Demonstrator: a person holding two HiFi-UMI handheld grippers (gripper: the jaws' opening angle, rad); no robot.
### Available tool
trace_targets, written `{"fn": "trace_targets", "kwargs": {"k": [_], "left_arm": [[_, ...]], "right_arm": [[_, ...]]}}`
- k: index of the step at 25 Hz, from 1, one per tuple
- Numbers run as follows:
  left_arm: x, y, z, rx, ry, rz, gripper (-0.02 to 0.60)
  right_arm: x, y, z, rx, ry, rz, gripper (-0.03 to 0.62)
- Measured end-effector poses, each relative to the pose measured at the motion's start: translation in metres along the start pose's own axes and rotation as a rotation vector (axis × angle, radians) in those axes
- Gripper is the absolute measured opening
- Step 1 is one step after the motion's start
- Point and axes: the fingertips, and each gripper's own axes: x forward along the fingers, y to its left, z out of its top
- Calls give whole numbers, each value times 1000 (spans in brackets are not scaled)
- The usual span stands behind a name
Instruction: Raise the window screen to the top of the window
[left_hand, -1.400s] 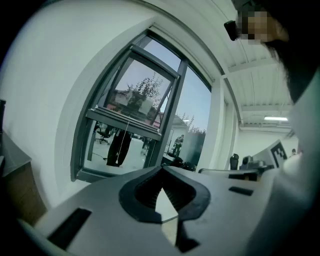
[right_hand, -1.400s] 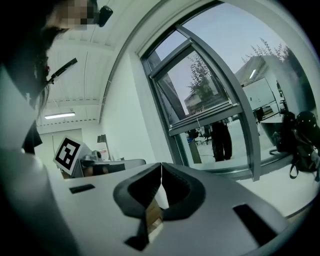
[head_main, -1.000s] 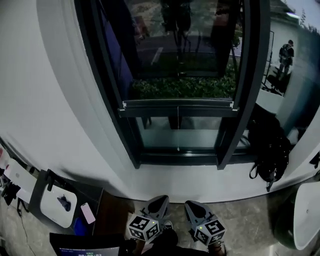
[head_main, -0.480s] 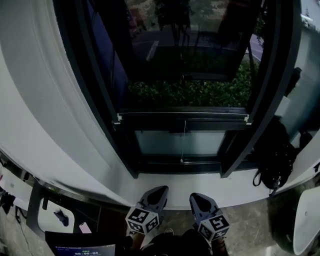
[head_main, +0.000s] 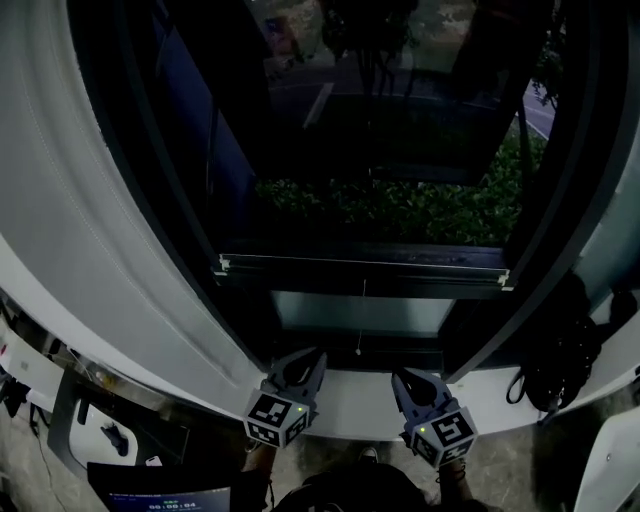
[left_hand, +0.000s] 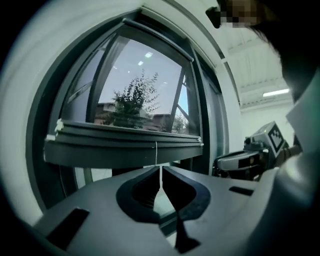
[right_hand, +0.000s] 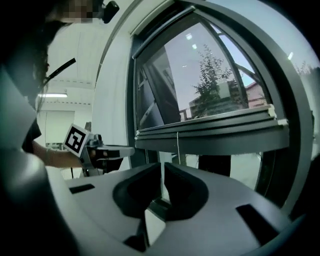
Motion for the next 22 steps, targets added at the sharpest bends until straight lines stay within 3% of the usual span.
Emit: {"fn": "trace_targets", "kwargs": {"k": [5, 12, 17, 22], "left_arm": [[43, 47, 48, 224, -19, 51, 2], [78, 84, 72, 572, 161, 67, 2], [89, 89, 69, 783, 303, 18, 2], [95, 90, 63, 923, 415, -78, 6]], "right_arm": [[31, -47, 38, -235, 1, 36, 12], [73, -82, 82, -511, 51, 51, 32], [91, -92, 88, -658, 142, 30, 63], [109, -85, 92, -787, 200, 44, 63]]}}
